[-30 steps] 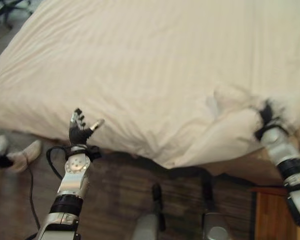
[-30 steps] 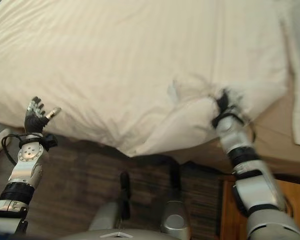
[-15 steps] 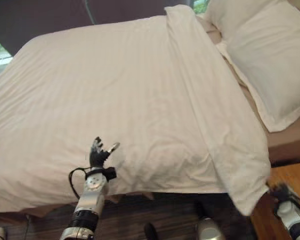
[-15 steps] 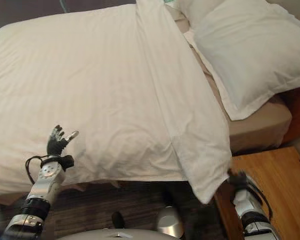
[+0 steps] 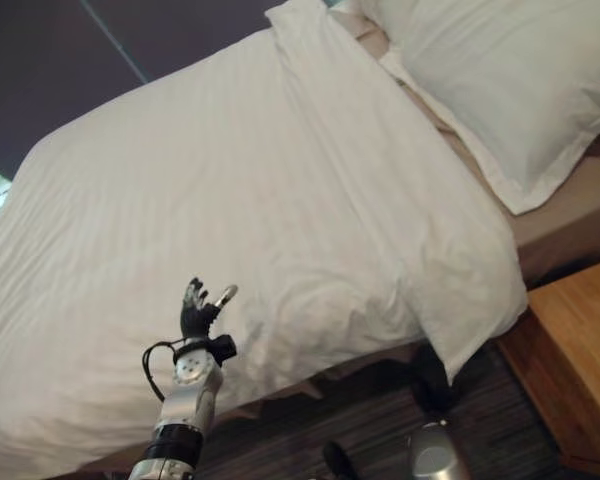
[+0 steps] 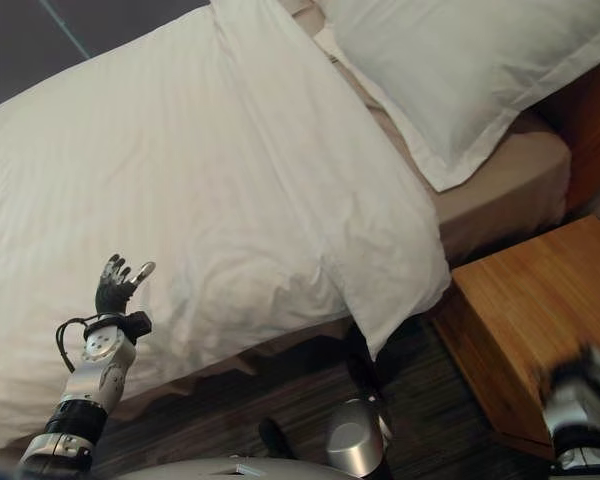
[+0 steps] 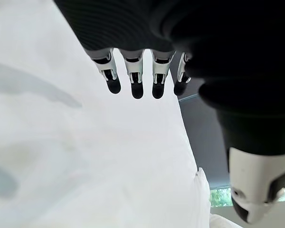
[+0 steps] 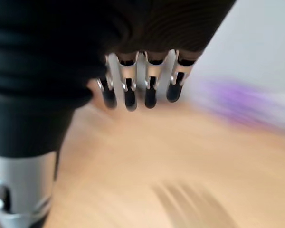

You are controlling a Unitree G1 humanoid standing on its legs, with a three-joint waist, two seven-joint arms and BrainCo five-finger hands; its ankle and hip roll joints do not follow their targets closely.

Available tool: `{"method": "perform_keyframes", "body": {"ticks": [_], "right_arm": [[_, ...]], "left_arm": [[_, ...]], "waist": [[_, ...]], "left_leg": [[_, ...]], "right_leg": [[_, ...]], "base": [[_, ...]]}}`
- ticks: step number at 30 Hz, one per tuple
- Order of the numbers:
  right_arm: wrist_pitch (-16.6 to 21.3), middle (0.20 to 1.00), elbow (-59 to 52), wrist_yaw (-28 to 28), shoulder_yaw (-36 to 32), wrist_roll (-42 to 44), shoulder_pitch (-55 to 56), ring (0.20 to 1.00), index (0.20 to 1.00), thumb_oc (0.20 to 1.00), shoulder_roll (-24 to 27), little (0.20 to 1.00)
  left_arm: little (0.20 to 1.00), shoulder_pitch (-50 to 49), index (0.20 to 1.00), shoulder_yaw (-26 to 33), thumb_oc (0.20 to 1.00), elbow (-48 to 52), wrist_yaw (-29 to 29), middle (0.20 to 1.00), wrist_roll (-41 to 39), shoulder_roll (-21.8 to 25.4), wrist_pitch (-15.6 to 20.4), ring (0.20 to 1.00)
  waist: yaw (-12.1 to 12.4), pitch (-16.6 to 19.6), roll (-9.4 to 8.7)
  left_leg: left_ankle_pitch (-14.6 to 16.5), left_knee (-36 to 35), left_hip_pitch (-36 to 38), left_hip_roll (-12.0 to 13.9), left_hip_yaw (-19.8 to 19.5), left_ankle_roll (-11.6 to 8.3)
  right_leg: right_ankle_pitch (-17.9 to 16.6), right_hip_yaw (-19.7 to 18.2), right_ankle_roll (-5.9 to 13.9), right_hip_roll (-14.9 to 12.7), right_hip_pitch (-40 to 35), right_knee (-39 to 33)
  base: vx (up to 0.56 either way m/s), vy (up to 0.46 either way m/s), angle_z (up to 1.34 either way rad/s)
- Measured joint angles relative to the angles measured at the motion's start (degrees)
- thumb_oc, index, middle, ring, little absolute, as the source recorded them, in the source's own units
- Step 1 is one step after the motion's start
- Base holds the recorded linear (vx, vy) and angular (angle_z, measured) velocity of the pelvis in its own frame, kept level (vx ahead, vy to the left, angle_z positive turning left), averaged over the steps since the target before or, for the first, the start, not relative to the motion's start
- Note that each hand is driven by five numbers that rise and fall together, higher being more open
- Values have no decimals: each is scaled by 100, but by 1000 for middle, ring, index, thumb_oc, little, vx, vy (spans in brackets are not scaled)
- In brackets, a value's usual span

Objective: Making the bed.

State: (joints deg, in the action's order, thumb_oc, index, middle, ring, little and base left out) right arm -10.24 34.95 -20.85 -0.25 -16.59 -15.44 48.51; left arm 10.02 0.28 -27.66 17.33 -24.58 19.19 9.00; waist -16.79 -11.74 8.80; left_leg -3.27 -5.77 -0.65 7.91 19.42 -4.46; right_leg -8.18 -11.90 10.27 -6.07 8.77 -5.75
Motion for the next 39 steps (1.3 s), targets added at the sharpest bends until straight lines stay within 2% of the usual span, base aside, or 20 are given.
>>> {"method": "perform_keyframes", "body": {"ticks": [2, 3, 5, 6, 7, 8, 10, 14, 16, 19, 21, 26, 28, 29, 32, 33, 35, 36, 37, 39], "right_arm": [[429, 200, -471, -168, -22, 580, -488, 200, 200, 200, -257, 200], [528, 200, -812, -173, -51, 1211, -703, 200, 200, 200, -527, 200], [767, 200, -1136, -171, -103, 1714, -737, 200, 200, 200, -901, 200], [940, 200, -1288, -148, -135, 2140, -744, 200, 200, 200, -1196, 200], [1153, 200, -1410, -140, -280, 2751, -736, 200, 200, 200, -1694, 200], [1263, 200, -1418, -130, -265, 3018, -700, 200, 200, 200, -1865, 200], [1450, 200, -1340, -99, -135, 3729, -669, 200, 200, 200, -2215, 200], [1871, 200, -752, 31, 186, 4737, -1006, 200, 200, 200, -2712, 200], [2082, 200, 64, 99, 99, 5341, -1610, 200, 200, 200, -2856, 200], [2363, 200, 1133, 200, -49, 5921, -2035, 200, 200, 200, -2927, 200], [2588, 200, 1124, 400, -399, 6047, -1935, 200, 200, 200, -2908, 200], [2630, 200, 1032, 830, -953, 6166, -1386, 200, 200, 200, -2855, 200], [2607, 200, 1127, 992, -1117, 6157, -1125, 200, 200, 200, -2822, 200], [2458, 200, 1256, 1037, -1331, 6150, -931, 200, 200, 200, -2836, 200], [2079, 200, 1828, 938, -1654, 6137, -613, 200, 200, 200, -2830, 200], [1797, 200, 2323, 877, -2000, 6097, -121, 200, 200, 200, -2816, 200], [1515, 200, 2768, 811, -2023, 5912, 451, 200, 200, 200, -2803, 200], [1317, 630, 3038, 754, -1958, 5796, 930, 630, 630, 630, -2830, 630], [1217, 1000, 3161, 731, -1892, 5677, 1165, 1000, 1000, 1000, -2831, 1000], [1032, 1000, 3068, 721, -1314, 5174, 1691, 1000, 1000, 1000, -2815, 1000]], "left_arm": [[1000, 209, 1000, -108, 1000, 105, -2, 1000, 10, -9, 0, 1000], [1000, 249, 1000, -98, 1000, 276, 8, 1000, 14, 18, 0, 1000], [1000, 305, 1000, -108, 1000, 333, 14, 1000, 17, 44, -6, 1000], [1000, 294, 1000, -89, 1000, 340, 24, 1000, 16, 49, -7, 1000], [1000, 213, 1000, -9, 1000, 353, 50, 1000, 15, 52, -7, 1000], [1000, 215, 1000, 2, 1000, 350, 66, 1000, 13, 54, -23, 1000], [1000, 202, 1000, 20, 1000, 370, 122, 1000, 10, 58, -20, 1000], [1000, 427, 1000, -95, 1000, 275, 305, 1000, -38, 56, 55, 1000], [1000, 1093, 1000, -328, 1000, -256, 318, 1000, -191, 72, 142, 1000], [1000, 1492, 1000, -457, 1000, -767, 374, 1000, -228, 176, 240, 1000], [1000, 1323, 1000, -359, 1000, -639, 338, 1000, -253, 191, 305, 1000], [1000, 494, 1000, -155, 1000, -339, -46, 1000, -448, 206, 329, 1000], [1000, 313, 1000, -153, 1000, -359, -188, 1000, -447, 211, 284, 1000], [1000, 248, 1000, -161, 1000, -344, -264, 1000, -444, 235, 229, 1000], [1000, 262, 1000, -195, 1000, -340, -360, 1000, -441, 295, 195, 1000], [1000, 255, 1000, -252, 1000, -320, -421, 1000, -426, 277, 159, 1000], [1000, 188, 1000, -225, 1000, -310, -429, 1000, -415, 277, 77, 1000], [1000, 166, 1000, -194, 1000, -300, -424, 1000, -380, 282, 20, 1000], [1000, 181, 1000, -201, 1000, -289, -426, 1000, -367, 279, 18, 1000], [1000, 198, 1000, -211, 1000, -222, -441, 1000, -199, 224, -26, 1000]], "waist": [[119, -35, -177], [302, -54, -218], [318, -56, -303], [454, -56, -296], [478, -50, -286], [464, -50, -286], [598, -63, -243], [775, -112, -147], [781, -263, -31], [809, -425, 144], [715, -521, 246], [537, -551, 176], [541, -538, 53], [526, -509, -107], [424, -399, -381], [375, -350, -512], [354, -319, -608], [262, -289, -666], [224, -289, -709], [102, -239, -821]], "left_leg": [[-2, 3, -11, 79, -132, 0], [-2, 1, -23, 183, -169, 0], [-8, 2, -42, 182, -282, 9], [-8, 1, -16, 218, -308, 9], [-11, 2, -19, 250, -377, 12], [-17, 3, 0, 245, -420, 19], [-126, 3, -28, 215, -474, 146], [-266, 35, -248, 80, -618, 83], [-299, 16, -472, -31, -762, 84], [-293, 3, -522, -149, -757, 81], [-276, 2, -535, -230, -763, 78], [-213, 3, -349, -292, -781, 83], [-149, 3, -230, -291, -787, 47], [-112, 3, -144, -296, -771, 36], [-61, 3, -111, -293, -729, 18], [-43, 19, -58, -312, -696, 25], [4, 3, 65, -312, -565, 51], [32, 2, 134, -309, -488, 56], [59, 1, 188, -297, -433, 56], [131, 0, 271, -275, -404, 39]], "right_leg": [[-60, 64, -81, 105, 8, 2], [-94, 119, -127, 184, -1, 2], [-151, 217, -203, 218, -26, 2], [-150, 301, -263, 237, -90, 2], [-134, 354, -290, 262, -141, 0], [-116, 383, -317, 266, -166, 0], [-90, 498, -340, 244, -190, -2], [-69, 633, -268, 91, -66, -1], [-113, 687, -194, -36, 71, -1], [-76, 681, -114, -176, 115, -28], [-46, 711, -70, -249, 114, -22], [28, 820, -16, -314, -120, -22], [82, 826, -22, -322, -245, -13], [133, 822, -33, -328, -326, -2], [153, 797, -13, -339, -350, -1], [134, 758, -38, -335, -367, 2], [139, 653, -31, -331, -419, 1], [139, 586, -30, -331, -447, 3], [138, 536, -30, -327, -474, 3], [137, 482, -29, -310, -544, 2]], "base": [[5, -74, 11], [8, -63, 7], [19, -70, 21], [21, -58, 24], [-4, -61, 21], [-22, -39, 29], [-61, -57, 23], [-87, -32, 21], [-52, 21, 31], [-29, 64, 13], [29, 79, 6], [77, 107, 10], [64, 70, 5], [61, 68, -5], [53, 85, -7], [63, 97, -7], [24, 49, -32], [-4, 43, -42], [-7, 26, -39], [3, 24, -22]]}}
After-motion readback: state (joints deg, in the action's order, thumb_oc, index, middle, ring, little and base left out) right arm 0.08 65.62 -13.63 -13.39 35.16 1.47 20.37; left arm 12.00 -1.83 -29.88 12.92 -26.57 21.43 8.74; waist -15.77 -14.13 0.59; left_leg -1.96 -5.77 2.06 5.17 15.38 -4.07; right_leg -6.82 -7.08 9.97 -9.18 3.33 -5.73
